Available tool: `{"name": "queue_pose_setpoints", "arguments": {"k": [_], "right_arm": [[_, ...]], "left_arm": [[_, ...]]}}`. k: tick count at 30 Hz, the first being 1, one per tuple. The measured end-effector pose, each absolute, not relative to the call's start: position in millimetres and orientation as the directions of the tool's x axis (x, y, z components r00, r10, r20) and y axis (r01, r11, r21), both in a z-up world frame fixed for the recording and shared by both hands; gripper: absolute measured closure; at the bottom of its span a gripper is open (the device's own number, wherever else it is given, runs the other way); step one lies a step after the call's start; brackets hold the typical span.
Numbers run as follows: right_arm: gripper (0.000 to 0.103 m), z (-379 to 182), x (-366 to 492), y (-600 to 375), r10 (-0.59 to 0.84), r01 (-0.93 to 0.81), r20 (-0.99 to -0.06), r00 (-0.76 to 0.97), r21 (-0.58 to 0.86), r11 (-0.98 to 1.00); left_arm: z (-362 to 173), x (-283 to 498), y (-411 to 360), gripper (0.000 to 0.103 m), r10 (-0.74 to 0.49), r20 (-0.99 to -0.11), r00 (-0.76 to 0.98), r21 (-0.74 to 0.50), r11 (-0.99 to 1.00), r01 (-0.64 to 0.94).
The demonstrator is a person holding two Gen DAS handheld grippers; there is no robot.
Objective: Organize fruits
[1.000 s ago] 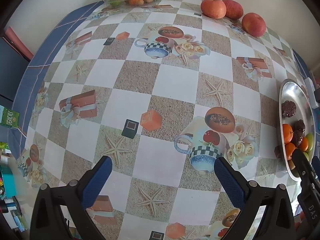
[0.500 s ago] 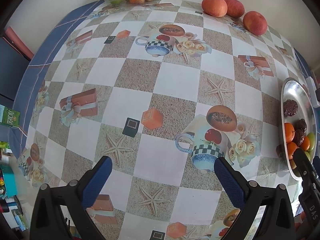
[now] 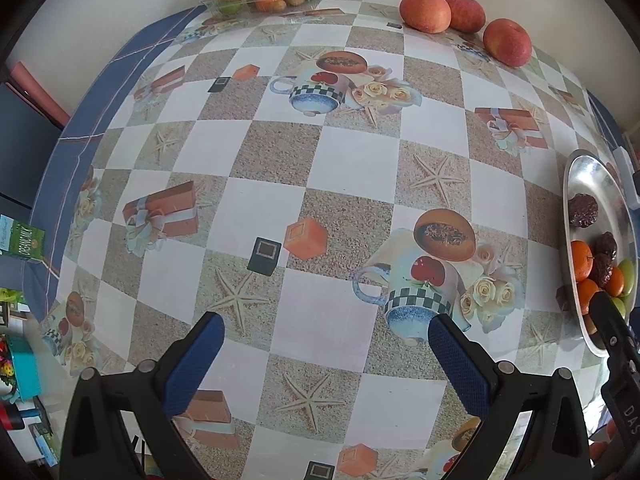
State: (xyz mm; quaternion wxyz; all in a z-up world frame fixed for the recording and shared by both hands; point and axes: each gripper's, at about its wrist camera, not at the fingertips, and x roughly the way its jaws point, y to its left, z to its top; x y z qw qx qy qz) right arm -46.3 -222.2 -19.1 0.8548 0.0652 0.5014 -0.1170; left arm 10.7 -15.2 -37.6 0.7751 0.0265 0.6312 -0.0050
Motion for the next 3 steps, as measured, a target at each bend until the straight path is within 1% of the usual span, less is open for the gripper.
{"name": "queue_pose_setpoints", "arguments": {"k": [3], "right_arm": [[0.001, -19.3, -46.5, -222.1, -0.135, 0.264, -0.873, 0.469, -0.007, 0.964]], "left_arm": [[-38.8, 11.9, -13.6, 0.000, 0.025, -0.980, 0.196, 0.032, 0.999, 0.035]]}}
